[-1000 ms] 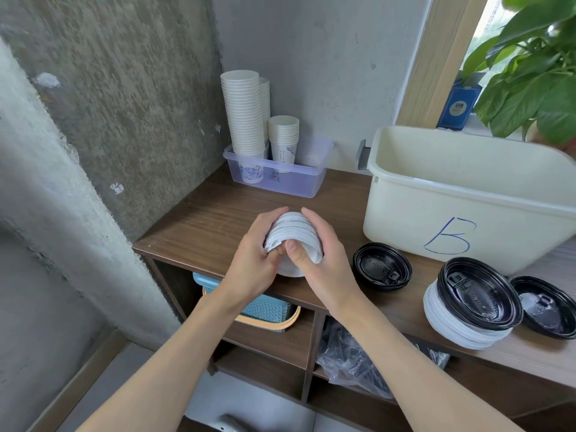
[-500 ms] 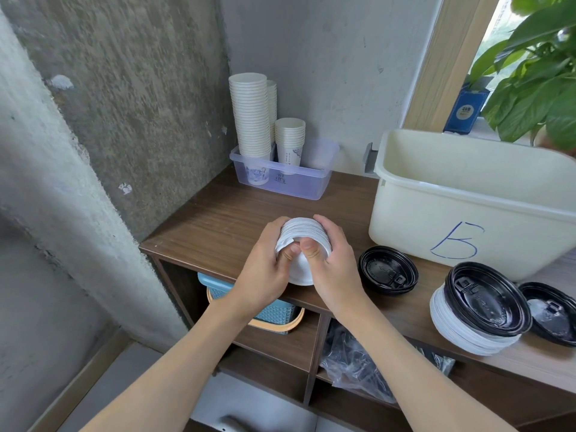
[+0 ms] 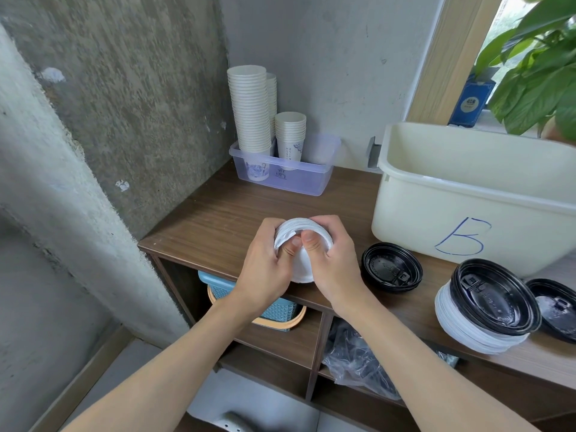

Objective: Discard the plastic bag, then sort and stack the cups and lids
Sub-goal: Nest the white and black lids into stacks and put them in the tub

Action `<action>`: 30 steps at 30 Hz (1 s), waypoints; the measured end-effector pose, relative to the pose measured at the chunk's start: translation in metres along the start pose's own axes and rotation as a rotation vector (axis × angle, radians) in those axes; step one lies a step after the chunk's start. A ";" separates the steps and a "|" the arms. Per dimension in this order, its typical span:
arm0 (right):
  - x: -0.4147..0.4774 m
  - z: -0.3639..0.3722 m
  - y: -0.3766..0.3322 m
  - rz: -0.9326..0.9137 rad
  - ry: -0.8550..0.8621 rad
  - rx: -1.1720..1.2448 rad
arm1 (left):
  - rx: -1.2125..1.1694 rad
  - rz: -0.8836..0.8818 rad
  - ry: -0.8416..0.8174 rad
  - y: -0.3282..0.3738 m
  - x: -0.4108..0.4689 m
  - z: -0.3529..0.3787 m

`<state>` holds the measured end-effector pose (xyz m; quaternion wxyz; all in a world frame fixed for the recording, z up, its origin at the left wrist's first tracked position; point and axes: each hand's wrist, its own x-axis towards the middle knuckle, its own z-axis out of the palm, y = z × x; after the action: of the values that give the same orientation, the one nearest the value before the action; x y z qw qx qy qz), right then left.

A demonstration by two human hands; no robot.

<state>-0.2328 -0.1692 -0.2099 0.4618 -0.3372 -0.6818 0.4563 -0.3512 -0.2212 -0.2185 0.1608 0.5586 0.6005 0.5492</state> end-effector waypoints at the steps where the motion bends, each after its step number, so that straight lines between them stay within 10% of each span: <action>1: 0.000 0.000 0.000 0.005 0.010 0.005 | -0.010 -0.014 -0.013 0.001 0.001 0.000; 8: -0.001 0.001 -0.001 0.042 0.116 0.011 | -0.086 -0.125 -0.245 0.006 0.010 -0.014; 30: 0.002 -0.005 0.004 0.080 -0.117 0.068 | -0.101 -0.136 -0.004 0.011 0.006 -0.004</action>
<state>-0.2282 -0.1648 -0.2123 0.4136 -0.3211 -0.6778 0.5161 -0.3508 -0.2206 -0.2055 0.2269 0.5087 0.6082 0.5655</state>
